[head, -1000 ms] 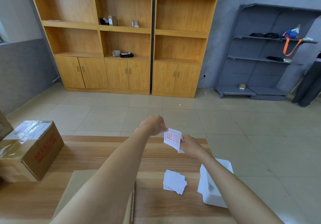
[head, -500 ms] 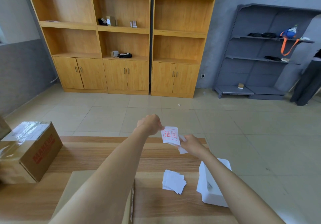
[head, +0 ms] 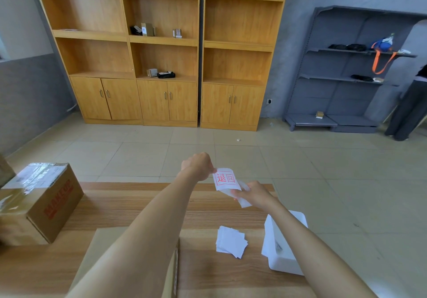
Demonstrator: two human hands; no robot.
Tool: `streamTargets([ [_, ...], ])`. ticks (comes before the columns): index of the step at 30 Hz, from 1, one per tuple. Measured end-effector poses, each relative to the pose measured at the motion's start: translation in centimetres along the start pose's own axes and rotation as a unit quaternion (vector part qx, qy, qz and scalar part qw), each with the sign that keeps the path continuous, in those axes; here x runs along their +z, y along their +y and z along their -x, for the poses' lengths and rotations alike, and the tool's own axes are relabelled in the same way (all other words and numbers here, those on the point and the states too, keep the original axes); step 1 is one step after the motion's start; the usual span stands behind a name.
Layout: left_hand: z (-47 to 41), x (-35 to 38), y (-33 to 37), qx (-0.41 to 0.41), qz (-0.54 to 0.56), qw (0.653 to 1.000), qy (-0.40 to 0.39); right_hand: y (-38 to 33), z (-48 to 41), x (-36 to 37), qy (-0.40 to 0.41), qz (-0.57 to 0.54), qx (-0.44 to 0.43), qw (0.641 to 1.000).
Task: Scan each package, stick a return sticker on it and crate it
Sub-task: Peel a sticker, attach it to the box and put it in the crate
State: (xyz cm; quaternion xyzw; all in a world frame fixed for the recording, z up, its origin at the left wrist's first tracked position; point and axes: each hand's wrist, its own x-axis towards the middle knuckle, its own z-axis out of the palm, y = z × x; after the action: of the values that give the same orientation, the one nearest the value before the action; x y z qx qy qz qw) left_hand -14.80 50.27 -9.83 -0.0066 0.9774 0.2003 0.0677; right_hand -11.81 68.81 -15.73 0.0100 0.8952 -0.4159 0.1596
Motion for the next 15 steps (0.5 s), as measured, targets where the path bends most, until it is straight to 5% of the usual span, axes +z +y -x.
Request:
streamTargets([
  [15,0.3,-1.1,-0.8,-0.025,-0.048,0.998,0.032,1.9,0.5,0.1,0.001,0.008,0.031,1.000],
])
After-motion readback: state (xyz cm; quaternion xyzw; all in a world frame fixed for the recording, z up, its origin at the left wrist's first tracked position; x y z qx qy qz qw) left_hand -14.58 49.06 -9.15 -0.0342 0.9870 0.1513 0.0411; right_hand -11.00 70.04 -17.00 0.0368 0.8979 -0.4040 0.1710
